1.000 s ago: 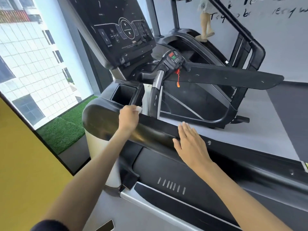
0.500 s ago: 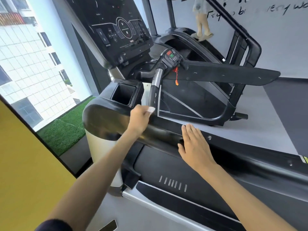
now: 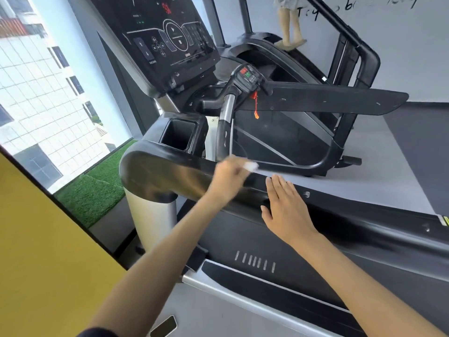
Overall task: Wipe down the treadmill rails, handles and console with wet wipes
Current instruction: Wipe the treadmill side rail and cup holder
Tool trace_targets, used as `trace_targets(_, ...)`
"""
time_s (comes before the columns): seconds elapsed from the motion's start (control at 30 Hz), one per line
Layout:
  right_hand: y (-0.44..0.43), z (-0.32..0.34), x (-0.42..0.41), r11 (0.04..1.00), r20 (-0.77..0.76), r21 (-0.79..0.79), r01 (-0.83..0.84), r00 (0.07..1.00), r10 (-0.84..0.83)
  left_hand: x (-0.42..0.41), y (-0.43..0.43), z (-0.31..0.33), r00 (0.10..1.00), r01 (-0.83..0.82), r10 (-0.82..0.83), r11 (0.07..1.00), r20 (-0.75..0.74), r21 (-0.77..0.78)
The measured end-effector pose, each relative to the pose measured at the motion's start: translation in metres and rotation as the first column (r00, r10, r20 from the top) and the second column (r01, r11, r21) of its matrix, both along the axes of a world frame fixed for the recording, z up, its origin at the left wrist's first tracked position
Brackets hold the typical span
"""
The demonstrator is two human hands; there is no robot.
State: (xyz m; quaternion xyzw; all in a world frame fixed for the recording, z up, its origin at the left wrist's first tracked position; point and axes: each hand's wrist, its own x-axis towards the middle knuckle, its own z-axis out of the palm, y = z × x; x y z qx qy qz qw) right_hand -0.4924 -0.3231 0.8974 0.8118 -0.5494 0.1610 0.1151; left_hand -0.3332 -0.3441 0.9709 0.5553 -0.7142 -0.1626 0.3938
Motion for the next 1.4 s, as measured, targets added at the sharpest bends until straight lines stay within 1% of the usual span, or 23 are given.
trace_targets(0.03,0.000,0.000,0.000,1.000,-0.002,0.003,-0.003,1.000,0.003,0.013,-0.009,0.005,0.991,-0.131,0.131,0.991,-0.030,0.005)
trace_targets(0.1,0.000,0.001,-0.001,1.000,-0.011,0.024,-0.009,1.000,0.010,0.045,-0.034,0.001,0.940,-0.341,0.338,0.939,0.050,0.042)
trace_targets(0.17,0.000,0.001,0.000,0.999,-0.017,0.031,-0.017,1.000,0.018,0.054,-0.044,-0.013,0.901,-0.418,0.402,0.905,0.160,0.077)
trace_targets(0.2,0.000,0.002,0.000,0.999,-0.027,0.031,-0.018,0.999,0.019,0.044,-0.041,-0.021,0.893,-0.427,0.411,0.903,0.184,0.057)
trace_targets(0.27,0.001,0.006,-0.003,0.998,-0.092,0.059,-0.012,0.996,0.018,0.017,-0.029,-0.033,0.895,-0.417,0.415,0.909,0.164,-0.023)
trace_targets(0.3,0.002,0.008,-0.006,0.998,-0.128,0.065,-0.025,0.991,0.034,0.005,-0.024,-0.035,0.912,-0.382,0.384,0.923,0.145,-0.044)
trace_targets(0.37,0.004,0.012,-0.013,0.992,-0.106,0.087,-0.090,0.989,0.099,-0.016,-0.013,-0.036,0.970,-0.184,0.190,0.981,0.152,-0.056)
trace_targets(0.43,0.012,0.018,-0.023,0.987,-0.033,0.110,-0.117,0.992,0.121,-0.022,-0.003,-0.030,0.981,0.042,-0.037,0.999,0.188,-0.023)
trace_targets(0.47,0.016,0.018,-0.030,0.989,0.001,0.090,-0.118,0.993,0.118,-0.020,-0.003,-0.025,0.981,0.061,-0.055,0.998,0.184,-0.027)
trace_targets(0.5,0.020,0.017,-0.039,0.992,0.018,0.065,-0.107,0.994,0.106,-0.014,-0.006,-0.019,0.988,0.002,0.003,0.999,0.157,-0.034)
trace_targets(0.53,0.024,0.015,-0.048,0.995,0.025,0.044,-0.086,0.996,0.085,-0.006,-0.012,-0.013,0.985,-0.108,0.111,0.994,0.131,-0.030)
trace_targets(0.6,0.030,0.010,-0.066,0.999,0.029,0.041,-0.026,0.999,0.025,0.014,-0.029,-0.009,0.942,-0.321,0.316,0.946,0.116,0.034)
trace_targets(0.67,0.037,0.009,-0.080,0.998,0.046,0.064,0.024,0.999,-0.027,0.016,-0.037,-0.014,0.901,-0.426,0.412,0.900,0.137,0.093)
trace_targets(0.7,0.039,0.009,-0.087,0.996,0.040,0.068,0.049,0.998,-0.052,0.004,-0.033,-0.016,0.885,-0.455,0.438,0.886,0.157,0.091)
trace_targets(0.77,0.044,0.008,-0.098,0.992,0.010,0.082,0.096,0.995,-0.097,-0.031,-0.019,-0.022,0.872,-0.473,0.460,0.880,0.170,0.046)
trace_targets(0.83,0.047,0.006,-0.106,0.988,0.013,0.091,0.122,0.992,-0.124,-0.067,-0.006,-0.028,0.898,-0.422,0.414,0.906,0.148,0.026)
trace_targets(0.93,0.048,0.005,-0.111,0.986,-0.025,0.101,0.131,0.991,-0.129,-0.105,0.011,-0.030,0.960,-0.218,0.208,0.975,0.190,0.035)
trace_targets(1.0,0.050,0.009,-0.115,0.987,-0.060,0.140,0.085,0.995,-0.077,-0.099,0.011,-0.018,0.975,-0.116,0.096,0.989,0.199,0.093)
trace_targets(1.07,0.049,0.013,-0.123,0.981,-0.050,0.191,0.013,0.999,-0.003,-0.069,-0.002,0.000,0.963,-0.225,0.206,0.969,0.175,0.098)
trace_targets(1.13,0.049,0.016,-0.128,0.975,-0.024,0.219,-0.023,0.999,0.029,-0.032,-0.018,0.011,0.906,-0.399,0.381,0.914,0.185,0.074)
trace_targets(1.2,0.050,0.017,-0.129,0.972,-0.016,0.232,-0.030,0.999,0.035,-0.017,-0.022,0.006,0.846,-0.514,0.487,0.853,0.218,0.089)
trace_targets(1.3,0.050,0.019,-0.129,0.965,-0.008,0.262,-0.028,0.999,0.031,-0.048,-0.008,-0.019,0.826,-0.531,0.502,0.846,0.255,0.055)
trace_targets(1.4,0.050,0.018,-0.129,0.962,0.001,0.270,-0.028,1.000,0.029,-0.086,0.004,-0.033,0.857,-0.479,0.470,0.878,0.212,-0.009)
